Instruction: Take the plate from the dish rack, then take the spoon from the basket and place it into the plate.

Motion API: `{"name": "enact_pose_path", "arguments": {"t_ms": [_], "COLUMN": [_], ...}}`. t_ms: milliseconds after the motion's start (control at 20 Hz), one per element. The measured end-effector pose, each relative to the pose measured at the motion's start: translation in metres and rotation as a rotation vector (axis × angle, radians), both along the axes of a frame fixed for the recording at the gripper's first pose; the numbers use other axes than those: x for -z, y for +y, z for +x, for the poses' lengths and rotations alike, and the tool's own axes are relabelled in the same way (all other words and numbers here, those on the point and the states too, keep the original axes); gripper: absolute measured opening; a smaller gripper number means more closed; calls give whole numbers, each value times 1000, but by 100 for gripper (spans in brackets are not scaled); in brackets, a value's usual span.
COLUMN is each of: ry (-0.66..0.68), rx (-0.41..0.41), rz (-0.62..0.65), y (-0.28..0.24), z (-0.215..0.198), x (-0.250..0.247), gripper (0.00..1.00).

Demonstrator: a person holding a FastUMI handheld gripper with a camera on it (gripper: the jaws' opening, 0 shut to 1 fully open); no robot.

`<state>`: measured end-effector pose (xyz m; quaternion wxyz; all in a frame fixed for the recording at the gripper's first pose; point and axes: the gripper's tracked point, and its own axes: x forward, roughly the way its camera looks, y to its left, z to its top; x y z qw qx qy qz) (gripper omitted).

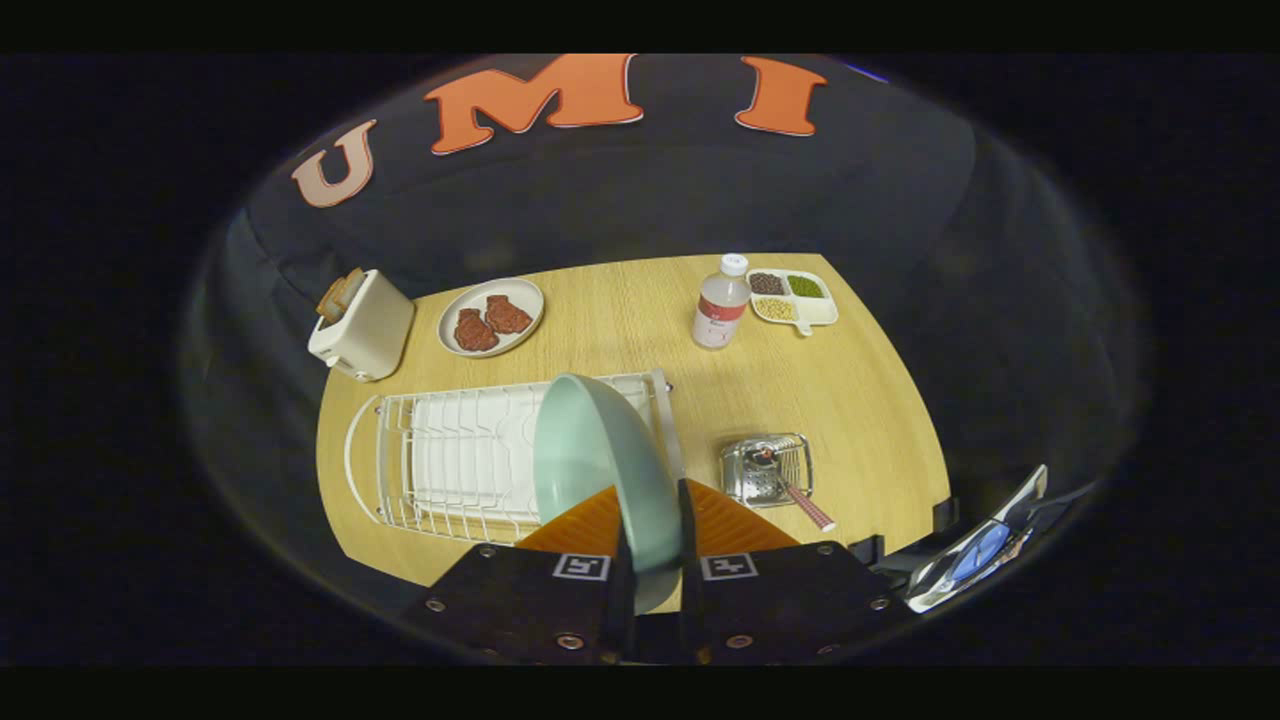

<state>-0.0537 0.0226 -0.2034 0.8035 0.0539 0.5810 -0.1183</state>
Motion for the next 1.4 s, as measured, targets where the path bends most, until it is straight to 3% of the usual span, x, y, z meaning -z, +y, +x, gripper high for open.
{"name": "enact_pose_path", "arguments": {"t_ms": [550,900,1400], "ry": [14,48,-2], "rx": [97,58,60], "rz": [264,447,619], "y": [-15,0,28], "z": [-124,-174,-182], "x": [54,109,172], "gripper": [19,19,19]}}
